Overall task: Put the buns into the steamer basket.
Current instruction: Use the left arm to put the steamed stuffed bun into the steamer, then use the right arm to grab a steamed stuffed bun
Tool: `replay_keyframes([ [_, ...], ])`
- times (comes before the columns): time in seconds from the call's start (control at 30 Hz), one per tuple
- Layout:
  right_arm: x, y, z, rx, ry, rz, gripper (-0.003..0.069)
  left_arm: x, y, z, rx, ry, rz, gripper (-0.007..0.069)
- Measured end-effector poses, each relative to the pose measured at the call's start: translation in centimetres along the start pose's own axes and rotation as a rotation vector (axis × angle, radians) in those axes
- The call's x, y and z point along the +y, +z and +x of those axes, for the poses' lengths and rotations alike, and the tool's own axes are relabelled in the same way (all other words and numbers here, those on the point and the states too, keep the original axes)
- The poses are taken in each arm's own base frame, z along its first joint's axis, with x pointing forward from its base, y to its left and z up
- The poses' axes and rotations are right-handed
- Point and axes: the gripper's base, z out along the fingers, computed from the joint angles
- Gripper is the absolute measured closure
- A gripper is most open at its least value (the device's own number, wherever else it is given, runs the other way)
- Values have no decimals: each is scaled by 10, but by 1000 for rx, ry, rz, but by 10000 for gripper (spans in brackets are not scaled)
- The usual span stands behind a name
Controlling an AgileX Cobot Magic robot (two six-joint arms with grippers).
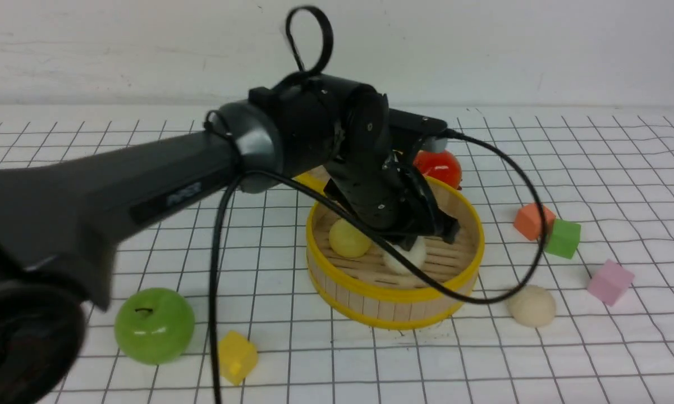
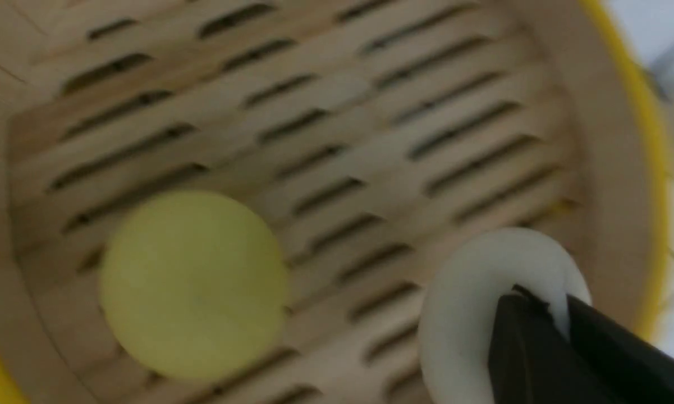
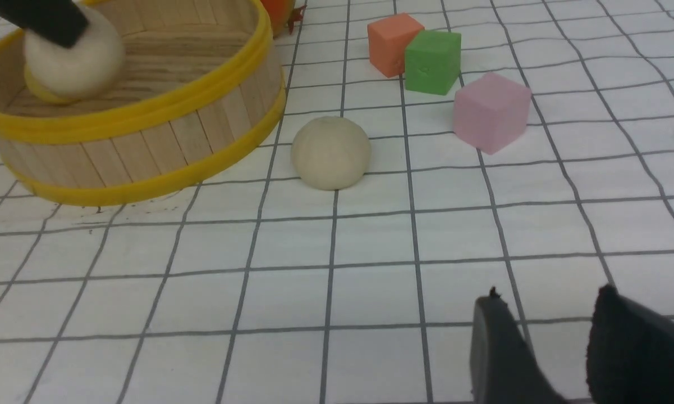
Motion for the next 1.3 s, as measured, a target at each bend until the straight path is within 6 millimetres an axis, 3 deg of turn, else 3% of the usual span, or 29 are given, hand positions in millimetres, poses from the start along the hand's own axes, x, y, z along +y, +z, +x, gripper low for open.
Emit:
replay_keyframes([
  [0.07,0,0,0,0,0,0,420,13,19,-2,36,-19,-16,559],
  [0.23,0,0,0,0,0,0,420,19,24,-1,71,-33,-22,423],
  [0.27,0,0,0,0,0,0,420,20,22,-1,75,-64,-18,322],
  [0.33,0,0,0,0,0,0,420,20,18,-2,74,-78,-15,272],
  [0.37,0,0,0,0,0,0,420,19,12,-3,79,-93,-10,202],
  [0.43,0,0,0,0,0,0,420,16,-2,-6,73,-95,-4,159],
  [0.47,0,0,0,0,0,0,420,13,-19,-9,60,-91,2,143],
  [0.53,0,0,0,0,0,0,420,8,-43,-12,50,-80,7,162],
  [0.63,0,0,0,0,0,0,420,-8,-102,-14,-21,-33,26,323],
  [0.7,0,0,0,0,0,0,420,-21,-140,-6,-81,13,46,526],
  [0.73,0,0,0,0,0,0,420,-27,-152,-1,-103,31,56,580],
  [0.8,0,0,0,0,0,0,420,-36,-176,14,-150,57,76,638],
  [1.0,1,1,-3,-48,90,-19,420,-41,-221,91,-354,84,122,638],
  [1.17,4,0,-15,-183,430,-94,420,-25,-232,163,-519,40,149,638],
  [1.23,4,-2,-22,-258,587,-126,420,-15,-229,210,-582,-19,175,638],
  [1.27,4,-2,-23,-264,598,-128,420,-15,-237,210,-626,-25,185,638],
  [1.3,4,-4,-28,-288,638,-143,428,-10,-233,231,-662,-68,201,638],
])
